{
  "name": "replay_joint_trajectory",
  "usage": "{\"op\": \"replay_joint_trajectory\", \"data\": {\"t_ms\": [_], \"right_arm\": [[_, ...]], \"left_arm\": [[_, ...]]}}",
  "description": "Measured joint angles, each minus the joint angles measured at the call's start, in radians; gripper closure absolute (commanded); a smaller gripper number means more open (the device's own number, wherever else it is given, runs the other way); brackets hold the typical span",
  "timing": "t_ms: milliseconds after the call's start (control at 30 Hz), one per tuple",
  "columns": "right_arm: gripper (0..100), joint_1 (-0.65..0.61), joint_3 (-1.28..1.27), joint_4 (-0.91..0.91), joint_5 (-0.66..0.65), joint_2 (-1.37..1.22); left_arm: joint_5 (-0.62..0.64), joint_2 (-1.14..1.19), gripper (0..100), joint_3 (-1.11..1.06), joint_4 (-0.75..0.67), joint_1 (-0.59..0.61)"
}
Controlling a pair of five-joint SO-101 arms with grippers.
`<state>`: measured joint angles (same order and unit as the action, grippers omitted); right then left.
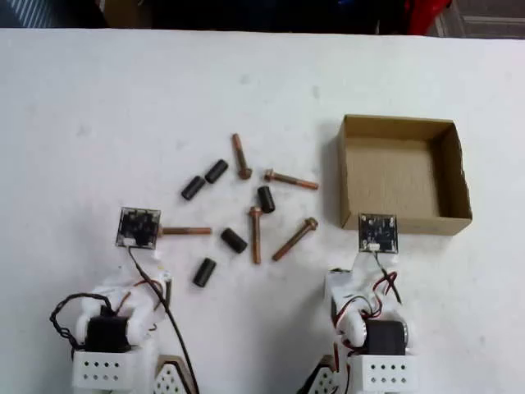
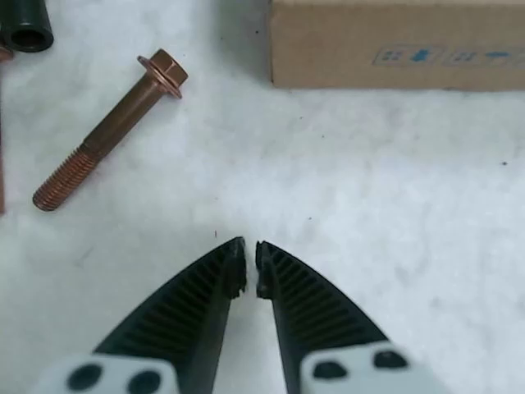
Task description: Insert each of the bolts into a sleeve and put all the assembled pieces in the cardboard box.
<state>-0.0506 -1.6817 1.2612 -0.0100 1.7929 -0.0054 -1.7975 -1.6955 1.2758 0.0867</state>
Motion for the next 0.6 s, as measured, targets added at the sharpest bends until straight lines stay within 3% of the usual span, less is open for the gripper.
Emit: {"op": "replay_joint_trajectory", "data": {"t_ms": [333, 600], "right_arm": [[98.1, 0.0, 0.0, -0.025, 0.0, 0.0], [98.1, 0.002, 0.0, -0.189, -0.308, 0.0]], "left_arm": [[0.0, 0.0, 98, 0.0, 0.0, 0.0], [0.0, 0.0, 98, 0.0, 0.0, 0.0]]}}
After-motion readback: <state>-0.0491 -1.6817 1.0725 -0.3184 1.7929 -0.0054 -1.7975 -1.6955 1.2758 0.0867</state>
